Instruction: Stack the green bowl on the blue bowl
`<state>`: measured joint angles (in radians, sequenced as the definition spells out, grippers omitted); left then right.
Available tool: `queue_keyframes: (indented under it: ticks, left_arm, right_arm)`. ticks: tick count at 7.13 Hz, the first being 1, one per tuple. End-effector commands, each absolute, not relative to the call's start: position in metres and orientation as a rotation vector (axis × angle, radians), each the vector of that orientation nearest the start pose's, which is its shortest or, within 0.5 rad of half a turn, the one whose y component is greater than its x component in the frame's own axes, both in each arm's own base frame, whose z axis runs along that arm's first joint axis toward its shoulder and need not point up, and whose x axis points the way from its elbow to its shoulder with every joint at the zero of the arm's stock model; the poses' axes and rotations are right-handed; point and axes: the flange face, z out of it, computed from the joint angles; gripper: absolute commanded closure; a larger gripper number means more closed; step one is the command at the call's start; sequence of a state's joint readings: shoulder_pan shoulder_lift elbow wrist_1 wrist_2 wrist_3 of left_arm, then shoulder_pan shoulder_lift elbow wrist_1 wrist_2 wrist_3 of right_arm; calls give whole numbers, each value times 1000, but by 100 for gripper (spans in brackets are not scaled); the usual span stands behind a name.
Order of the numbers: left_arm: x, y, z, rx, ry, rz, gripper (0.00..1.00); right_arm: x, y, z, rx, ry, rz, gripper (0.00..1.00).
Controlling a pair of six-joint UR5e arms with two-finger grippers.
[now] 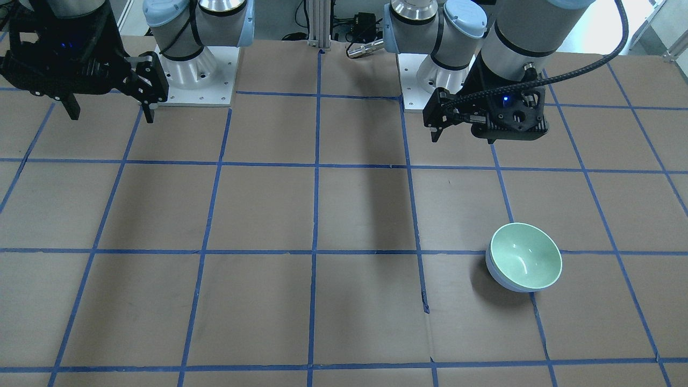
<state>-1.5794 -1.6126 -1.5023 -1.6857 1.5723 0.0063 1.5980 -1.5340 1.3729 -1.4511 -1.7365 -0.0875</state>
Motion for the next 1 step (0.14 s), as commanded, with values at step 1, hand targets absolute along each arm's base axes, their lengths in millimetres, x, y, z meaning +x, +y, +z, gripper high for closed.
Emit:
queue_keyframes:
  ticks: [1]
  left_arm:
    - [-138, -498, 490, 24, 3137, 140, 0]
  right_arm:
    - [130, -503, 556, -182, 3303, -60, 0]
